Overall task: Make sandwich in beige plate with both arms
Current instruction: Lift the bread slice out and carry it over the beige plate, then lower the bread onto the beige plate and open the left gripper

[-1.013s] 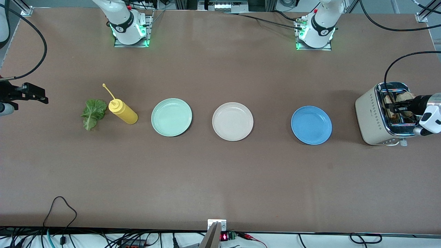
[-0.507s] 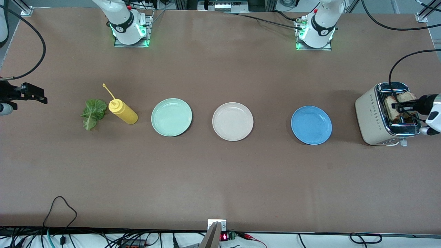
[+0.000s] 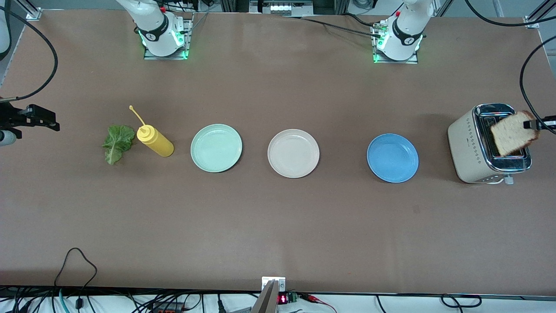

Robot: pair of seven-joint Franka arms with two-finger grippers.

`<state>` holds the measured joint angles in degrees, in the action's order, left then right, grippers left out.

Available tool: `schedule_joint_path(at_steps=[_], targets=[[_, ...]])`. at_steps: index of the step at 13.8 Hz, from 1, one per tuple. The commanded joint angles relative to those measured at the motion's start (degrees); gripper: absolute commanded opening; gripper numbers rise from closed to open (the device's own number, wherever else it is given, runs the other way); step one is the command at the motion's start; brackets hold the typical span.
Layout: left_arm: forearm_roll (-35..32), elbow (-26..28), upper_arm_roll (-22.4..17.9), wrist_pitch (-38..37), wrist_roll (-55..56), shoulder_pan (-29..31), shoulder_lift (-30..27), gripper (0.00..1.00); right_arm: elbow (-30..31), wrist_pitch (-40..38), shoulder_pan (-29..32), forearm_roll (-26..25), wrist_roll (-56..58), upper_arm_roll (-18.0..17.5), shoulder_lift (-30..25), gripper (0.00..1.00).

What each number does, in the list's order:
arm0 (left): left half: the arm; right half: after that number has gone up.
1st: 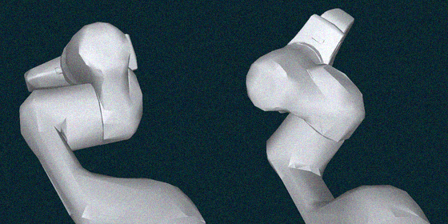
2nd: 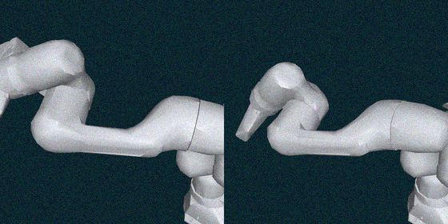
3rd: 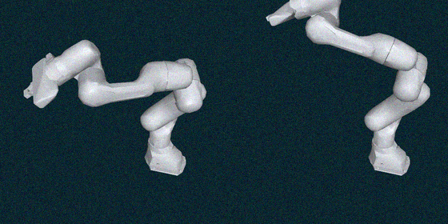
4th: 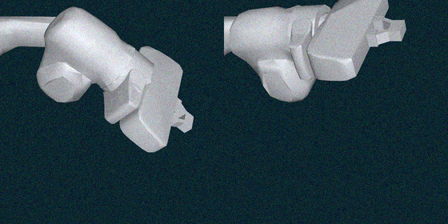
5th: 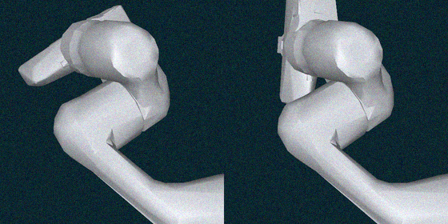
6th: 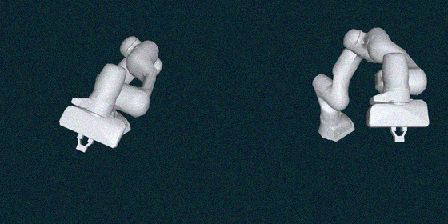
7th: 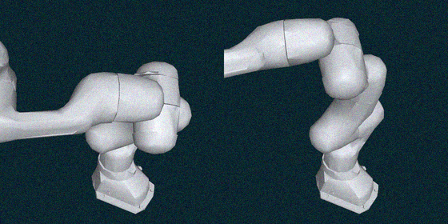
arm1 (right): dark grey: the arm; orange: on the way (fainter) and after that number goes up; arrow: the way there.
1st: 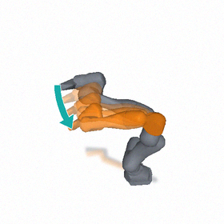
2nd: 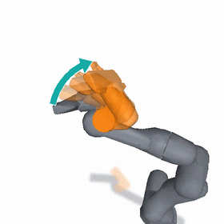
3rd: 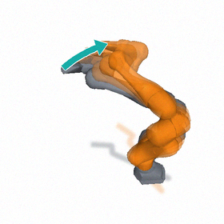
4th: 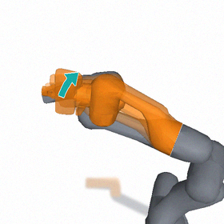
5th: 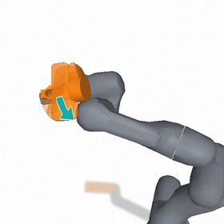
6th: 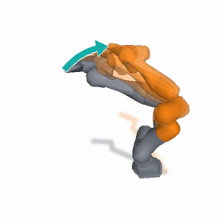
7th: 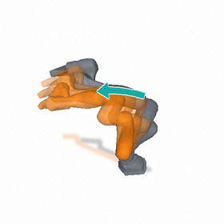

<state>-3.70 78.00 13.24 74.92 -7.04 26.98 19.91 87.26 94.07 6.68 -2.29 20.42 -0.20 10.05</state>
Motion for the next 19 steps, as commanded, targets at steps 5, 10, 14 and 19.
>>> schedule_joint_path(at_steps=[5, 10, 14, 19], targets=[[12.5, 0.8, 8.1, -6.2, 9.9, -10.2, 1.0, 0.0, 0.0, -0.1, 0.5, 0.9, 0.6, -0.2, -0.2, 1.0], [21.5, 12.7, 11.7, 18.4, 16.4, -21.8, 3.4, 0.0, 0.0, -0.3, 0.5, 0.9, 0.7, -0.1, -0.2, 1.0], [21.7, 12.9, 11.7, 35.3, 25.8, -34.6, 11.1, 0.0, -0.1, 0.2, 1.1, 0.9, 0.7, -0.1, -0.1, 1.0], [27.6, 12.7, 13.2, 46.8, 24.5, -35.8, 18.4, 0.0, 0.0, 0.2, 1.2, 0.9, 0.7, -0.1, -0.1, 1.0]])
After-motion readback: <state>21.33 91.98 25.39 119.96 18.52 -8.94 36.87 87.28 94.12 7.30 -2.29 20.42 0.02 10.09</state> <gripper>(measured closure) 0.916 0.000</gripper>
